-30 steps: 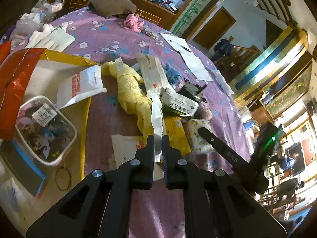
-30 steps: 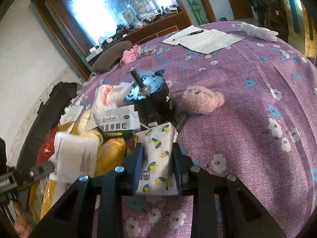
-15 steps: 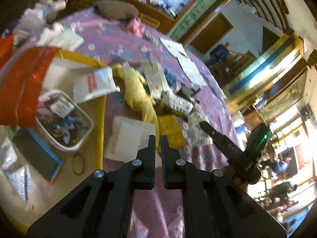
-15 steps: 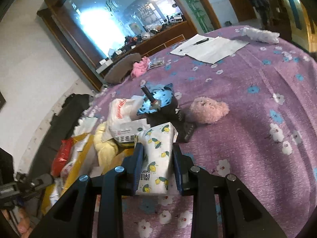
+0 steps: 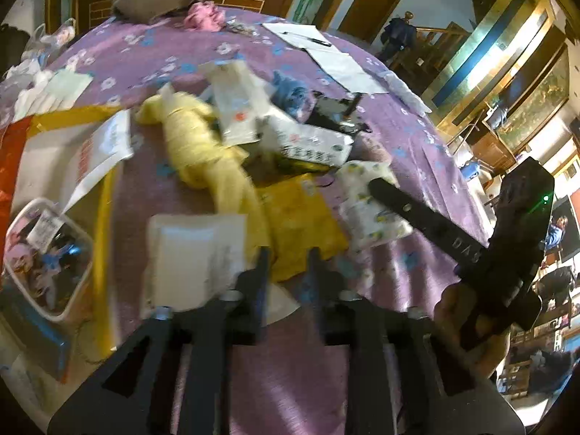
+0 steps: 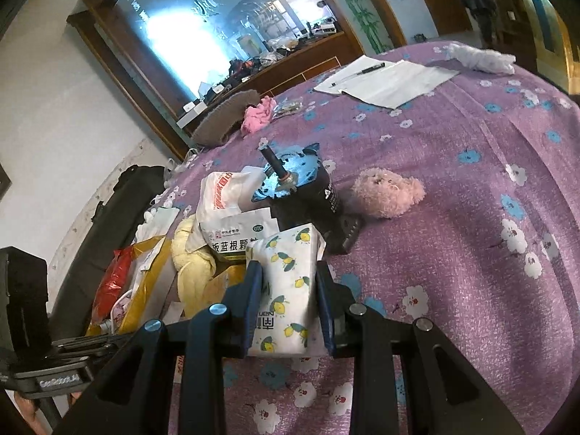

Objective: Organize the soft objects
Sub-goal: 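Grasp the yellow cracker packet with left while right holds the tissue pack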

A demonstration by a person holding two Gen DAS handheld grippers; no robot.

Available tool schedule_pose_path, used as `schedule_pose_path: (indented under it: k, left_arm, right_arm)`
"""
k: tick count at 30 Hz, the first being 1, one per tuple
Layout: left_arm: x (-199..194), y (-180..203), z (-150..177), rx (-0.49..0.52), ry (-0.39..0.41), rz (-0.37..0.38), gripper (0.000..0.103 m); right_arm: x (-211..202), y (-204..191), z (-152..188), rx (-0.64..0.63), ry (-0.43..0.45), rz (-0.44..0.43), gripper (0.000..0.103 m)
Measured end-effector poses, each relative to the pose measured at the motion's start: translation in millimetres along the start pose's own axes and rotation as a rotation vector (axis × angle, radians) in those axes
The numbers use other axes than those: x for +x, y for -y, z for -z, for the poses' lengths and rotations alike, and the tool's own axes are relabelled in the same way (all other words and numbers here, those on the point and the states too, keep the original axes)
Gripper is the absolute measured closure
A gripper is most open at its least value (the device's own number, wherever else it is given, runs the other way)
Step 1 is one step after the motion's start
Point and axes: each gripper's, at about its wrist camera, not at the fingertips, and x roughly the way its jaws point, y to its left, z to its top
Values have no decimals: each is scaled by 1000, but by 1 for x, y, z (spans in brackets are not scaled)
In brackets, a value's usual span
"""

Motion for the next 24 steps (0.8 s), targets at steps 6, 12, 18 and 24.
schedule_pose_path:
  k: [6, 12, 18, 24]
  left_arm:
    - [25, 25, -24, 18, -18, 18, 53]
    - [48, 33, -31, 48, -40, -189, 53]
    - [58, 21, -25, -64, -82, -105, 47]
    - [61, 37, -23, -4, -62, -129, 54]
  right_arm:
    - [4, 14, 0, 68, -31, -5, 74]
    - [1, 26, -1, 121, -20, 36, 74]
    - [3, 24, 0, 115, -36, 30, 73]
    - [5, 29, 0, 141, -48, 33, 73]
